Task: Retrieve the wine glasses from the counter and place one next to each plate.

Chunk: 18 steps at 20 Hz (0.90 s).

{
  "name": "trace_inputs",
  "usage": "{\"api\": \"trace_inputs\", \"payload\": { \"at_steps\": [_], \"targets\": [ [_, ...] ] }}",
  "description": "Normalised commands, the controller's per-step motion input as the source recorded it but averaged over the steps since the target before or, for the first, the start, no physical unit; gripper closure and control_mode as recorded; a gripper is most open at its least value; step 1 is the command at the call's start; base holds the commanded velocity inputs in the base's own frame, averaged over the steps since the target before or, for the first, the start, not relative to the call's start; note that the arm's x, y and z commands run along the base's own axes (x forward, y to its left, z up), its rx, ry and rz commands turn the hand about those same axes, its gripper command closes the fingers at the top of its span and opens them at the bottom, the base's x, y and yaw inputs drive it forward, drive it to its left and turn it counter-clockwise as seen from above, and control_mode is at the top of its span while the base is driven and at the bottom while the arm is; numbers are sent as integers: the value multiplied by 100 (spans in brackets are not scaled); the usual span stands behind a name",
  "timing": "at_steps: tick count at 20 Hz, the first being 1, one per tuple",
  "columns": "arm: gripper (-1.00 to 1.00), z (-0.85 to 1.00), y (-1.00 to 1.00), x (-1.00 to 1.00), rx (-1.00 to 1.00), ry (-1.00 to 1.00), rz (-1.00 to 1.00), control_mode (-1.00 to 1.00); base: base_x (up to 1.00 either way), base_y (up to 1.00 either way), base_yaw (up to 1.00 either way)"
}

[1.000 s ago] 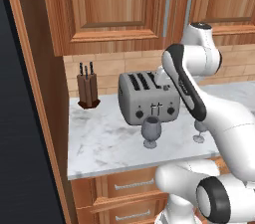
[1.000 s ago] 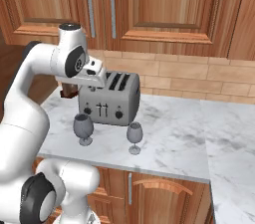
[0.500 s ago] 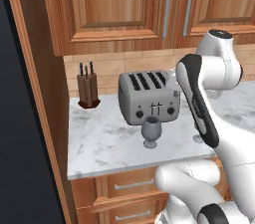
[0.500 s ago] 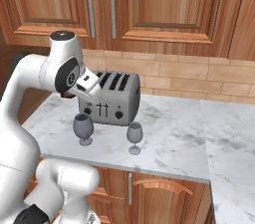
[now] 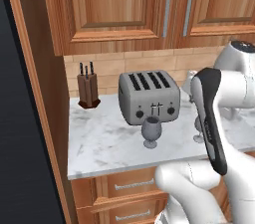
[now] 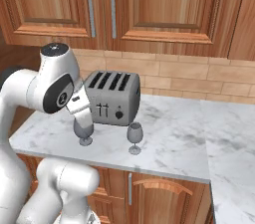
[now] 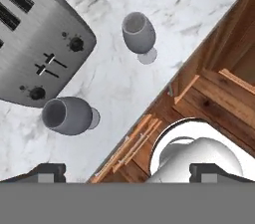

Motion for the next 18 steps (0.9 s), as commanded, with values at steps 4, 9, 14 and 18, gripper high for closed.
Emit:
{"api": "trace_inputs", "payload": {
  "at_steps": [4, 9, 14, 18],
  "targets": [
    [-100, 0, -28, -25, 15, -4, -44, -100, 0, 0, 0],
    [-100, -15, -39, -13, 18, 0, -49, -100, 0, 0, 0],
    [-100, -22, -42, -11, 19, -3, -45, -100, 0, 0, 0],
    [-100, -26, -36, -4, 18, -6, -25, -100, 0, 0, 0]
  ]
}}
